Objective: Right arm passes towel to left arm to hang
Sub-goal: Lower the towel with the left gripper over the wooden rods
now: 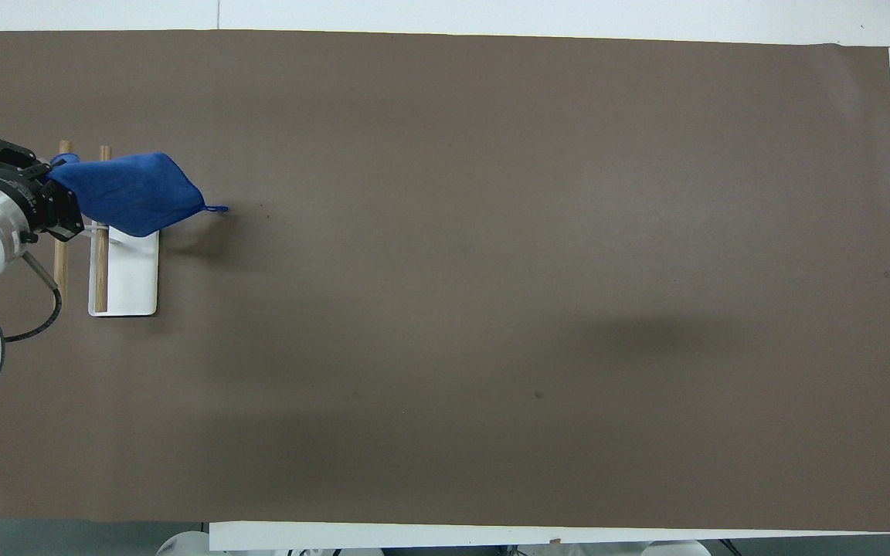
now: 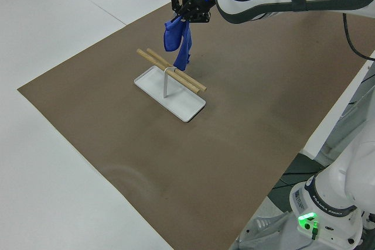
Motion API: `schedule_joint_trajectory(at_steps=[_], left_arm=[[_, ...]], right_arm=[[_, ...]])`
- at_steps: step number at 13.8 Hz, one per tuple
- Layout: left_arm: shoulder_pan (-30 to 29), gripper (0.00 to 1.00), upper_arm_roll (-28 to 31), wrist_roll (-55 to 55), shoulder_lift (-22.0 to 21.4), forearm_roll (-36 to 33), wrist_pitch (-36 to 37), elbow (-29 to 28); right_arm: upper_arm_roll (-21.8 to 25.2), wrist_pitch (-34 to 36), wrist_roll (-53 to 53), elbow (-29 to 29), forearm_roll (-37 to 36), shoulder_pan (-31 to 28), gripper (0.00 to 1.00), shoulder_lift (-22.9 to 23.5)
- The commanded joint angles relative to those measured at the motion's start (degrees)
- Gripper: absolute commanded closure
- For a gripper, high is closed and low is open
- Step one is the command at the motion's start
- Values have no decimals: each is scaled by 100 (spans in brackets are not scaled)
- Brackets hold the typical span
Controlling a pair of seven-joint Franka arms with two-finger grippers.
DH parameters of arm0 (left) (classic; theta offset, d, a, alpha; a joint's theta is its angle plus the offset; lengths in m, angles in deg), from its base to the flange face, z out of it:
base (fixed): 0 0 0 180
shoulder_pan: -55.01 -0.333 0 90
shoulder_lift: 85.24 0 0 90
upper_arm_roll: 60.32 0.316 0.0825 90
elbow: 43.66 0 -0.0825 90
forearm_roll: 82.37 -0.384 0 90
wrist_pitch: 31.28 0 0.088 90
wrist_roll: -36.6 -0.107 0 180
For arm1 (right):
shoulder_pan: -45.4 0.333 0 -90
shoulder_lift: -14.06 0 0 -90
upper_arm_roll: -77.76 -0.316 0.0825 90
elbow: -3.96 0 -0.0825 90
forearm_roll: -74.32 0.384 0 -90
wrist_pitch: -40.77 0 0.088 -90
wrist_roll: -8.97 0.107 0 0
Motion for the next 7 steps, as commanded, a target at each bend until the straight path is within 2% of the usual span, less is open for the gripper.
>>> schedule_joint_trajectory(at_steps=[1, 5, 7], left_arm=[[27, 100, -201, 1053, 76, -643, 755, 396], [-96, 100, -193, 1468, 156, -636, 959, 485], [-437, 100, -193, 1625, 260, -636, 950, 468]], right_arm=[[44, 67, -133, 33, 88, 7, 0, -47], [53, 67, -133, 33, 88, 24, 0, -47], [53, 67, -133, 33, 88, 50, 0, -47]])
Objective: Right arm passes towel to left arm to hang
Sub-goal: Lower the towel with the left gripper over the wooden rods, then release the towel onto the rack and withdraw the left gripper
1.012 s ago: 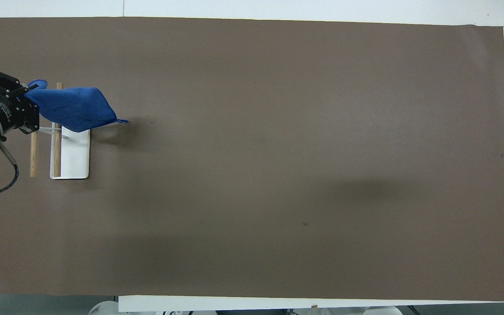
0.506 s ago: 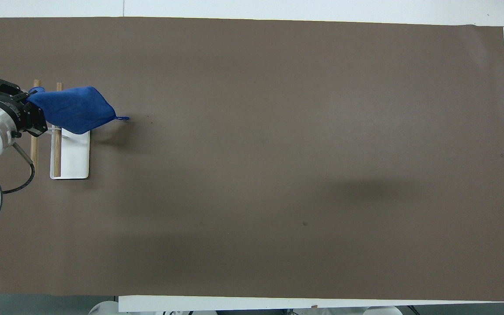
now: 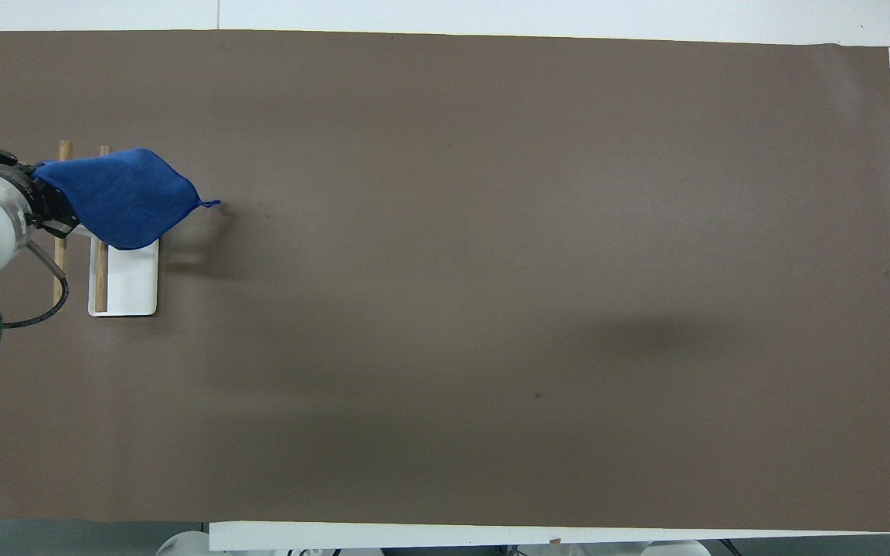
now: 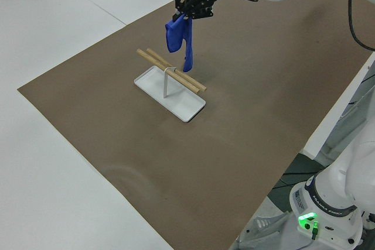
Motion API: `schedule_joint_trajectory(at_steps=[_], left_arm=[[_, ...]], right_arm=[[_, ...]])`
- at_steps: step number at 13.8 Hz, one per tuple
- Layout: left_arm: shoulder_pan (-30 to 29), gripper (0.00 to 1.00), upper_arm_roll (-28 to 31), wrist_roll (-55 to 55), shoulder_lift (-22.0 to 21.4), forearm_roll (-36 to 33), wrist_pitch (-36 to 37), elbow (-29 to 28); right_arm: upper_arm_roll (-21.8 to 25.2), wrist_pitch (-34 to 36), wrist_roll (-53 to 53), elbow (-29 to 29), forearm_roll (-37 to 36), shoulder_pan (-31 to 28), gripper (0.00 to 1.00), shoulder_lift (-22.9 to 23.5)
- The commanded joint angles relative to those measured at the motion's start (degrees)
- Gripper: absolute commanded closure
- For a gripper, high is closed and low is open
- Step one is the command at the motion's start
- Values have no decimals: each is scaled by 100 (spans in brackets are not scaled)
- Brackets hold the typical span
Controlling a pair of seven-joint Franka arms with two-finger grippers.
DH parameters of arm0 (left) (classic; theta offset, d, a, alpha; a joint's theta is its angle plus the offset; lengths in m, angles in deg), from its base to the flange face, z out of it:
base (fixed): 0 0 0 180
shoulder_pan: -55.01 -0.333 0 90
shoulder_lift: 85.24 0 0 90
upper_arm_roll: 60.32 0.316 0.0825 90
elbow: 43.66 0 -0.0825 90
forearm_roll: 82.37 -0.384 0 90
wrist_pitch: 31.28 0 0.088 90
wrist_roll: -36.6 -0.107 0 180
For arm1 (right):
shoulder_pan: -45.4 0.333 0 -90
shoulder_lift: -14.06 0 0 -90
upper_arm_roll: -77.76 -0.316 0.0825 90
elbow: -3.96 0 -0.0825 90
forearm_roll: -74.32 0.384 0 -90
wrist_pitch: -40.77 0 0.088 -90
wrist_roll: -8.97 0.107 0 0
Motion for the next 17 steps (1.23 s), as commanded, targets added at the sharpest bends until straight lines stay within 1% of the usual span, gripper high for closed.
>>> schedule_joint_trajectory(at_steps=[1, 2, 5, 8, 11, 13, 16, 17], left_arm=[[-285, 100, -27, 512, 207, -146, 92, 89], [-337, 100, -10, 521, 207, -146, 83, 54], [-784, 100, -9, 434, 242, -155, -57, 44], [-1084, 100, -1, 48, 233, -164, -355, -78], [-1277, 100, 8, -217, 181, -164, -672, -280], [-1278, 98, 8, -234, 180, -164, -918, -447], [-1313, 98, 17, -234, 294, -164, -1348, -622], [-1374, 96, 17, -243, 425, -172, -1463, -632]], right_arm=[[49, 61, -133, 32, 88, 50, 0, -47], [49, 61, -133, 32, 88, 50, 0, -47], [49, 61, -133, 32, 88, 50, 0, -56], [40, 61, -133, 32, 88, 41, 0, -56], [14, 60, -116, 23, 88, 50, 0, -47], [14, 70, -133, 50, 97, 24, 0, -56], [5, 70, -107, 172, 97, 59, 0, -117], [5, 70, -107, 181, 97, 50, 0, -117]])
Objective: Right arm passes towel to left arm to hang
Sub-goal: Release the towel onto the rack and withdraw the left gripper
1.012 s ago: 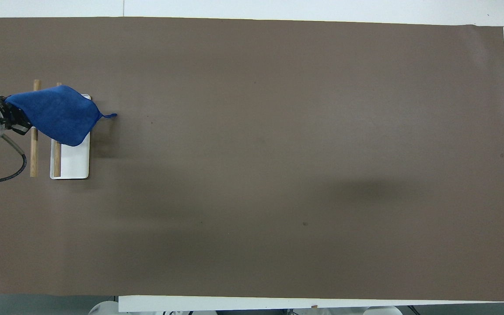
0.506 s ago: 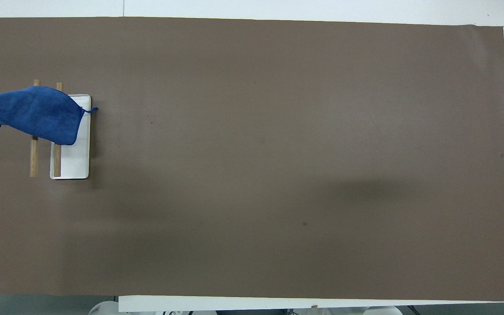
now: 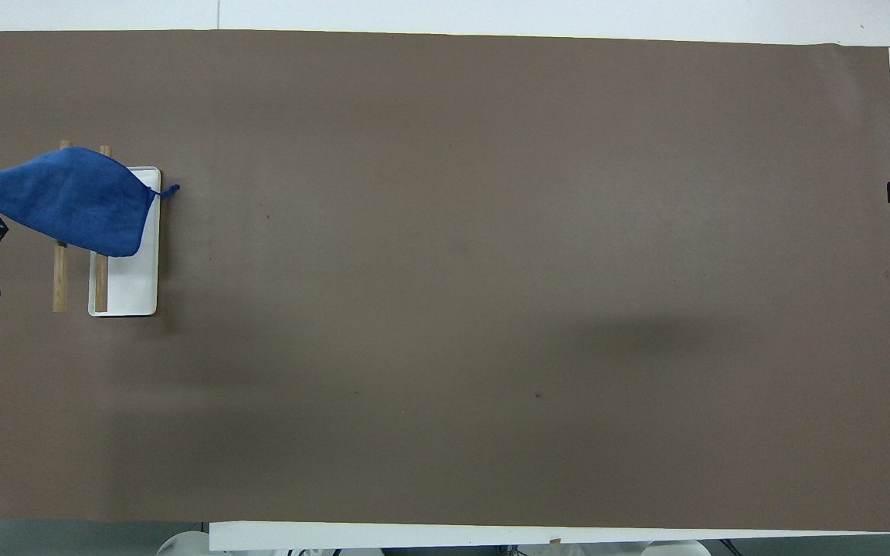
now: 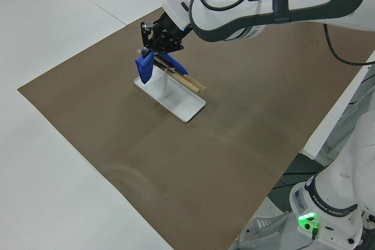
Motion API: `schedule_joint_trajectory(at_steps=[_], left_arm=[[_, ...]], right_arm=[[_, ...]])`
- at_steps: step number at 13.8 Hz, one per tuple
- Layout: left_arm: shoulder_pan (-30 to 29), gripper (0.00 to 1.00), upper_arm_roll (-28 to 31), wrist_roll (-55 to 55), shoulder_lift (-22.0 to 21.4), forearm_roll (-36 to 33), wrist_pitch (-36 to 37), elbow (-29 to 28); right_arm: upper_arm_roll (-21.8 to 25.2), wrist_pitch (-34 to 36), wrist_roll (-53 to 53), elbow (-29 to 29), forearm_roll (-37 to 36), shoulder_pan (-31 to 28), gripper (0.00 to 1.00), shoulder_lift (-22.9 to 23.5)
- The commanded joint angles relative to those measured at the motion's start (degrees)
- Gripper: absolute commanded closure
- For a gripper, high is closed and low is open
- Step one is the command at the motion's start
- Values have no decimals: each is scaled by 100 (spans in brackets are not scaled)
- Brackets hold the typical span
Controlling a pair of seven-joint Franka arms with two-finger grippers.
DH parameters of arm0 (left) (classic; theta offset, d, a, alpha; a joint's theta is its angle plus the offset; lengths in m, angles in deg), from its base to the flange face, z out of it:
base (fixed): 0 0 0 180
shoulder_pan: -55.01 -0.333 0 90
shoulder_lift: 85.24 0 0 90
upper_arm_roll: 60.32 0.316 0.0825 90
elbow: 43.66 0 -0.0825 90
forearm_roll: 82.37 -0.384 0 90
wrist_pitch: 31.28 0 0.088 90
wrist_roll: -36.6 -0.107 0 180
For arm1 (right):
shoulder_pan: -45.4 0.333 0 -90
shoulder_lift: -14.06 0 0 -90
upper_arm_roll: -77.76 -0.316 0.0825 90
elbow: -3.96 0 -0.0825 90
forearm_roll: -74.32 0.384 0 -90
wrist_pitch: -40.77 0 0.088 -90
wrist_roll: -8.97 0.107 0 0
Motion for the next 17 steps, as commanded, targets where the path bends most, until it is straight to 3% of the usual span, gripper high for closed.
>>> schedule_joint_trajectory(at_steps=[1, 4, 5, 6, 7, 13, 17], left_arm=[[-189, 94, -25, -127, 184, -131, -399, -125], [-233, 92, -25, -154, 307, -131, -461, -134], [-398, 65, -33, -232, 333, -131, -513, -134], [-461, 23, -33, -433, 351, -131, -540, -125], [-479, 0, -25, -479, 360, -131, -549, -116], [-672, 0, -25, -706, 369, -131, -470, -37], [-664, 0, 2, -1312, 307, -87, 302, 436]], right_arm=[[18, 46, -107, 145, 83, 6, 0, -117], [18, 46, -107, 154, 83, 6, 0, -135], [18, 46, -107, 154, 83, 6, 0, -135], [18, 46, -107, 154, 83, 6, 0, -135], [18, 46, -107, 154, 83, 6, 0, -135], [18, 55, -107, 154, 83, 6, 0, -135], [18, 46, -107, 154, 83, 6, 0, -135]])
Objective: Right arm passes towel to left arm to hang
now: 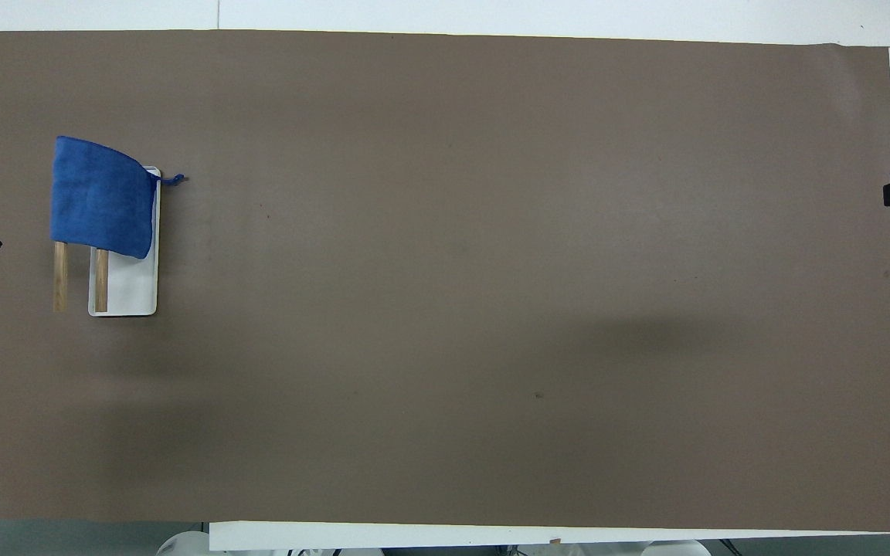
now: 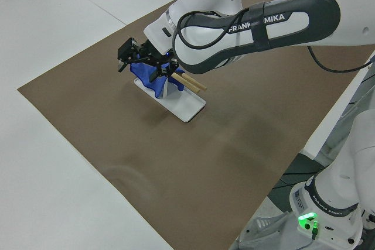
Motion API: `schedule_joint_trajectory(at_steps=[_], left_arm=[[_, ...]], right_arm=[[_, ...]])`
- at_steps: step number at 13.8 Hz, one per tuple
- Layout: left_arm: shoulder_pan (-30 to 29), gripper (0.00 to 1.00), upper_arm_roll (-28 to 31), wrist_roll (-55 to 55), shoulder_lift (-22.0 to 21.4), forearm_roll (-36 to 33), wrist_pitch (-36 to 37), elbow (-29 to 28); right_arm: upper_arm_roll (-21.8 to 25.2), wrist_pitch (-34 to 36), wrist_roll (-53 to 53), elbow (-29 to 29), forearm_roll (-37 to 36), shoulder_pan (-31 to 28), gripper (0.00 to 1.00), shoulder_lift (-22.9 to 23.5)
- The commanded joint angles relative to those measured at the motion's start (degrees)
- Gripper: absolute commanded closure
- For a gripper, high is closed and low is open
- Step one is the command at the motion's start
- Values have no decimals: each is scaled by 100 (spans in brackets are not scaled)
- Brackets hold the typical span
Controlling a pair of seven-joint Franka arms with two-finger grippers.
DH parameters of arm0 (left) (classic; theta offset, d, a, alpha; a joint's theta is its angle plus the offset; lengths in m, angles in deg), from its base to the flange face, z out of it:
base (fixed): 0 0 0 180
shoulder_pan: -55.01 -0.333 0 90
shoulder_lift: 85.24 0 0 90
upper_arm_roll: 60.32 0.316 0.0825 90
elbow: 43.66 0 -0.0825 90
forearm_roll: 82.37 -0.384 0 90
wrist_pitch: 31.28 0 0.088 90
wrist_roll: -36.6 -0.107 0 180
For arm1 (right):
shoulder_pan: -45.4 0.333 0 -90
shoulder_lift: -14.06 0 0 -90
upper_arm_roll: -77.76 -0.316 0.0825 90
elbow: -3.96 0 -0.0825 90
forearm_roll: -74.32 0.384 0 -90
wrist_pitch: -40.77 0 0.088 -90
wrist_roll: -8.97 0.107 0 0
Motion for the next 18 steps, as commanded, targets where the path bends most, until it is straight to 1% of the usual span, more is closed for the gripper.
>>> schedule_joint_trajectory(at_steps=[1, 2, 3, 4, 5, 7, 9, 10, 12, 13, 15, 17, 18], left_arm=[[-46, 0, -20, -441, -37, -42, 546, 453], [-2, 0, -28, -677, 6, 98, 843, 733], [24, 0, -46, -1054, 59, 421, 1255, 1128], [172, 0, -55, -1623, 112, 720, 1625, 1453], [348, 0, -46, -2282, 86, 923, 1942, 1648], [393, 0, -55, -3356, -19, 1450, 2610, 2052], [394, 0, -64, -4357, -63, 1829, 3304, 2413], [394, 0, -72, -5041, -151, 2066, 3594, 2510], [411, 0, -99, -6473, -379, 2444, 3999, 2520], [481, 0, -99, -7185, -467, 2690, 4358, 2564], [647, 0, -107, -7779, -547, 2771, 4869, 2757], [893, 0, -99, -7930, -591, 2858, 5090, 2959], [1077, 0, -107, -8183, -591, 2859, 5274, 3099]], right_arm=[[16, 43, -107, 124, 82, 7, 0, -132], [16, 51, -107, 124, 82, 7, 0, -132], [16, 43, -107, 124, 82, 7, 0, -132], [16, 43, -107, 124, 82, 7, 0, -132], [16, 43, -107, 124, 82, 7, 0, -132], [16, 43, -107, 124, 82, 7, 0, -132], [16, 43, -107, 124, 82, 7, 0, -132], [16, 43, -107, 124, 82, 7, 0, -132], [16, 51, -107, 124, 82, 7, 0, -132], [16, 43, -107, 124, 82, 7, 0, -132], [16, 43, -107, 124, 82, 7, 0, -132], [16, 43, -107, 124, 82, 7, 0, -132], [16, 43, -107, 124, 82, 7, 0, -132]])
